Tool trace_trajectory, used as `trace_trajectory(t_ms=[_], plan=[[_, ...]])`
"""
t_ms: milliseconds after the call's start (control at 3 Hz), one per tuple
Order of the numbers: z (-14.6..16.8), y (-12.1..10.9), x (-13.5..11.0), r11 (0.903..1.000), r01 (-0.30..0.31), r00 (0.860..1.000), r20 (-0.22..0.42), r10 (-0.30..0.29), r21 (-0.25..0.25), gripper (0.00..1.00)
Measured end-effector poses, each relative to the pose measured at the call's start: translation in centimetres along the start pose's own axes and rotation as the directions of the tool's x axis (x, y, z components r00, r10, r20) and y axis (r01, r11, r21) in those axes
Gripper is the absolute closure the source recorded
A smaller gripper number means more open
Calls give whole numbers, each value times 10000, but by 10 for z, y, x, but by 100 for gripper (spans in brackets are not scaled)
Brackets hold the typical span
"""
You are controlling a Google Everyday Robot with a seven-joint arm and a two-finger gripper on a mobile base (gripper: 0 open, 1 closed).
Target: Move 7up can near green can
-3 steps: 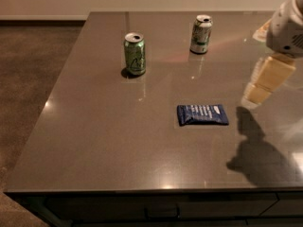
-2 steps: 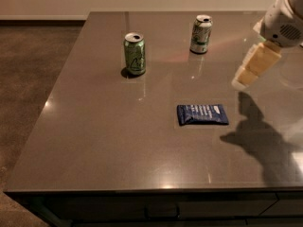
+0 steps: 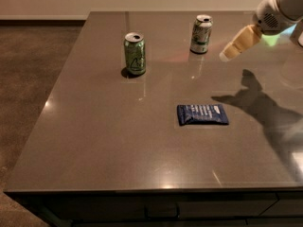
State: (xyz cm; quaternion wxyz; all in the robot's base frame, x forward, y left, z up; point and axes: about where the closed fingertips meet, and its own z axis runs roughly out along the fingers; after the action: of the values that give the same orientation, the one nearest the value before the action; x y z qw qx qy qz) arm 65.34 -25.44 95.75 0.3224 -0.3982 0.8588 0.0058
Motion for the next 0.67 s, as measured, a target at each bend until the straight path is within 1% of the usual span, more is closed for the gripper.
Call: trace_trajectory(t_ms=[333, 667], plan=[[36, -33, -13, 9955, -881, 9950, 496, 864, 337, 0], [72, -58, -24, 9876, -1471, 9868, 770, 1426, 556, 0]])
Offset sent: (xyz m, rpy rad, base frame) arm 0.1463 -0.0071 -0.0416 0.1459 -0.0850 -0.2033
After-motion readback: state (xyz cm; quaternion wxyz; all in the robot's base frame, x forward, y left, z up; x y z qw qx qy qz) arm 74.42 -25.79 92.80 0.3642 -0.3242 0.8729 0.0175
